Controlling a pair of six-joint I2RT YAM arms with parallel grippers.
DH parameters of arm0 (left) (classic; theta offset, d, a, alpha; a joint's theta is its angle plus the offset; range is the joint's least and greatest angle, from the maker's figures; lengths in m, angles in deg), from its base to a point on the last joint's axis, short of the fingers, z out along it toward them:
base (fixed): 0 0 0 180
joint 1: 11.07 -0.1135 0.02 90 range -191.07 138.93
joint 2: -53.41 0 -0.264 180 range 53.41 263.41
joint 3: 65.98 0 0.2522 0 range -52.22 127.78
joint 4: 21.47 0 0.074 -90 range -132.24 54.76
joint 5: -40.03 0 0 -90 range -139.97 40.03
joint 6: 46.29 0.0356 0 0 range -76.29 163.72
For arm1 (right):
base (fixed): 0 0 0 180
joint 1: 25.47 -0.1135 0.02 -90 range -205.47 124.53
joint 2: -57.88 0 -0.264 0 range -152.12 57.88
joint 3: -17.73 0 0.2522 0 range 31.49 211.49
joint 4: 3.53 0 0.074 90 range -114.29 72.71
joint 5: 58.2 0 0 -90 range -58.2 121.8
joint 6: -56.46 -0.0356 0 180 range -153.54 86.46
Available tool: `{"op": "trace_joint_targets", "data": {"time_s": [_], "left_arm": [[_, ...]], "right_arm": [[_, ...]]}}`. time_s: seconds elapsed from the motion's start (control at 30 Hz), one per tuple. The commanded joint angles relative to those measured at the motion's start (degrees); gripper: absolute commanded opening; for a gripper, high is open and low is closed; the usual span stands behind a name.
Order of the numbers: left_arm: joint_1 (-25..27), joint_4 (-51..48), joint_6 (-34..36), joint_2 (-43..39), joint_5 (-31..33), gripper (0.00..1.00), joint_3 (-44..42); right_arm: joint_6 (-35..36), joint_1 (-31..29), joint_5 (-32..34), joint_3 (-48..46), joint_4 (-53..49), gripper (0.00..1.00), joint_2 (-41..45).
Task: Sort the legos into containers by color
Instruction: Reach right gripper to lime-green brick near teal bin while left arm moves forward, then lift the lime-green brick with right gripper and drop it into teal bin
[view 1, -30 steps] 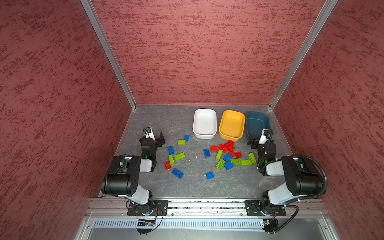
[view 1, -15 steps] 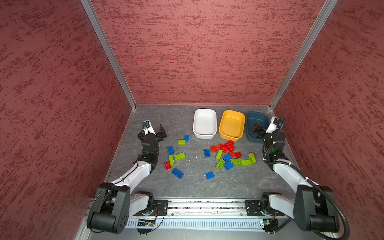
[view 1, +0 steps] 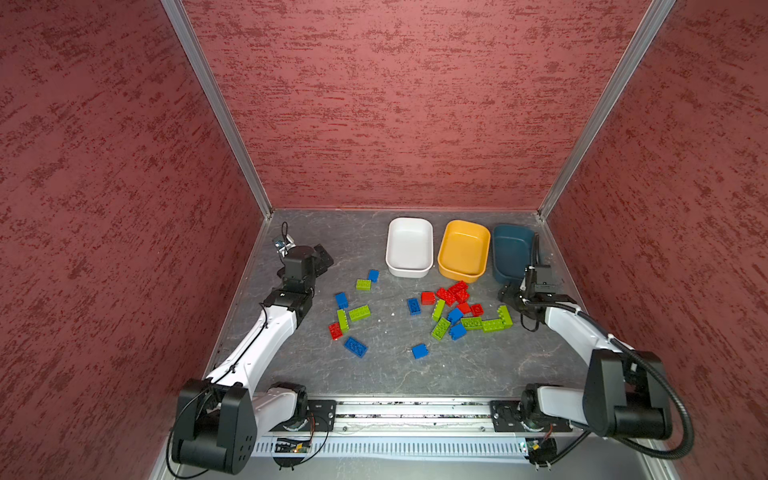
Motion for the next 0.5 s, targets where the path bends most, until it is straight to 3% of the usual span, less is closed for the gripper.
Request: {"op": "trace_joint_targets", "data": {"time_s": [0.0,0.07,0.17,0.33,0.47], "left_arm": [[1.01,-3.41,-0.85,2.66,-1.11,0.99,2.39],[1.34,-4.14,-1.25,4.27,-1.60,0.99,3.53],[2.12,-4.70,-0.92,5.74,-1.85,0.99,4.39],[3.52,-5.35,-0.63,5.86,-1.05,0.99,4.41],[4.82,-5.40,-0.24,5.96,-0.34,0.99,4.93]], "right_arm": [[2.99,-0.20,-7.38,3.27,-5.90,0.68,-5.55],[3.57,-0.62,-6.96,5.36,-7.70,0.59,-10.13],[3.06,-1.74,-1.14,5.90,-8.56,0.53,-11.90],[2.43,-2.10,5.41,3.00,-8.59,0.34,-7.10],[1.28,-2.12,8.26,1.29,-8.78,0.24,-1.51]]}}
